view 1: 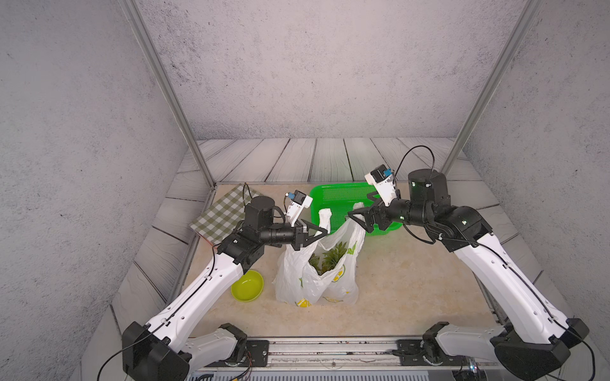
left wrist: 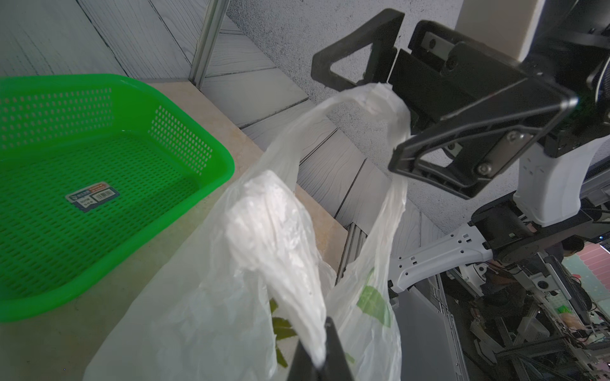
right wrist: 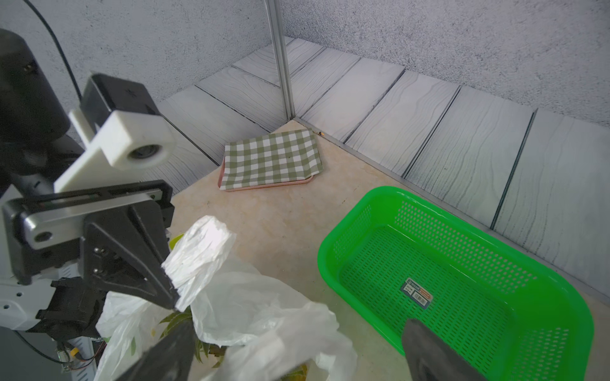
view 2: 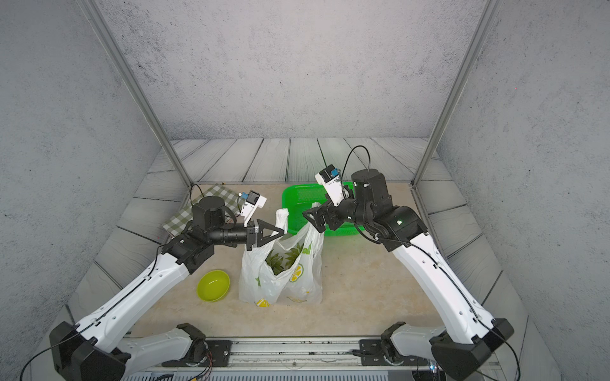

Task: Place the pineapple into a plastic bag & tie a knot
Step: Cross the plastic bag at the center of the board.

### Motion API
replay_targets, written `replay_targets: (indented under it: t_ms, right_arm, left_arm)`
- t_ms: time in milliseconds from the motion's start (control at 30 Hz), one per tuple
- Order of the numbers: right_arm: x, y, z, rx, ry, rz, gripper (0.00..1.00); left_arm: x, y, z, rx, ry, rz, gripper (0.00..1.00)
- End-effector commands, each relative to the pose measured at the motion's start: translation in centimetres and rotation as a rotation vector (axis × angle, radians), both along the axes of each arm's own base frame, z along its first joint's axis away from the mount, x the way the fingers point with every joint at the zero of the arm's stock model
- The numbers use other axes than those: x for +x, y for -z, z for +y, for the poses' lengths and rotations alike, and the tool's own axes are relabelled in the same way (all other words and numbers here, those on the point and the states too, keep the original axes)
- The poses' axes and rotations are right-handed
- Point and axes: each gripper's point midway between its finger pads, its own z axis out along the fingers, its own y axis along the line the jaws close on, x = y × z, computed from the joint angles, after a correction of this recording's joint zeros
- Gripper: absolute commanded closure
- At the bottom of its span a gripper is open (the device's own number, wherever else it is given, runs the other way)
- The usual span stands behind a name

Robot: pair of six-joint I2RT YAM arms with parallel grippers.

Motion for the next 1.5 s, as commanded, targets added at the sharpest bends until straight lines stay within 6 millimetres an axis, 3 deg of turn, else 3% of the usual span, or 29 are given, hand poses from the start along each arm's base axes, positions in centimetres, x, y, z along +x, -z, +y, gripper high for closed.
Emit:
replay_targets:
  t_ms: [0, 67, 200, 367, 567, 767, 900, 1033, 1300, 1467]
  right_arm:
    - [0.4, -0.9, 0.4, 0.024, -0.044, -0.004, 0.01]
    - [0.9, -0.6, 0.4, 0.024, -0.044, 0.012, 0.01]
    - [1.2, 0.2, 0.3, 0.04, -0.055, 0.048, 0.1]
    - [0.3, 0.6, 0.6, 0.067, -0.091, 0.084, 0.37]
    - [-1.7, -0.3, 1.6, 0.139, -0.178, 0.156, 0.68]
    - [-3.8, -2.5, 3.1, 0.28, -0.286, 0.243, 0.89]
    - [-5.3, -4.4, 4.2, 0.329, -0.351, 0.257, 0.94]
    - [-6.4, -4.6, 5.2, 0.334, -0.406, 0.288, 0.96]
    - [-7.2, -2.5, 7.3, 0.299, -0.434, 0.356, 0.97]
    - [-7.0, -1.2, 8.2, 0.288, -0.435, 0.395, 0.97]
  left_arm:
    - [-0.5, -1.0, 0.0, -0.021, 0.018, -0.028, 1.0]
    - [-0.5, -0.9, 0.0, -0.021, 0.016, -0.026, 1.0]
    - [-0.5, -0.9, 0.0, -0.02, 0.016, -0.024, 1.0]
    - [-0.3, -1.1, -0.1, -0.022, 0.019, -0.025, 1.0]
    - [-0.1, -1.2, -0.1, -0.014, 0.005, -0.033, 1.0]
    - [0.7, -1.0, 0.0, 0.019, -0.027, -0.042, 1.0]
    - [1.1, -1.3, -0.1, 0.039, -0.032, -0.054, 1.0]
    - [1.7, -1.2, -0.1, 0.072, -0.043, -0.062, 1.0]
    - [2.3, 0.7, -0.6, 0.149, -0.011, -0.032, 1.0]
    - [1.3, 0.4, -1.0, 0.145, 0.023, -0.07, 1.0]
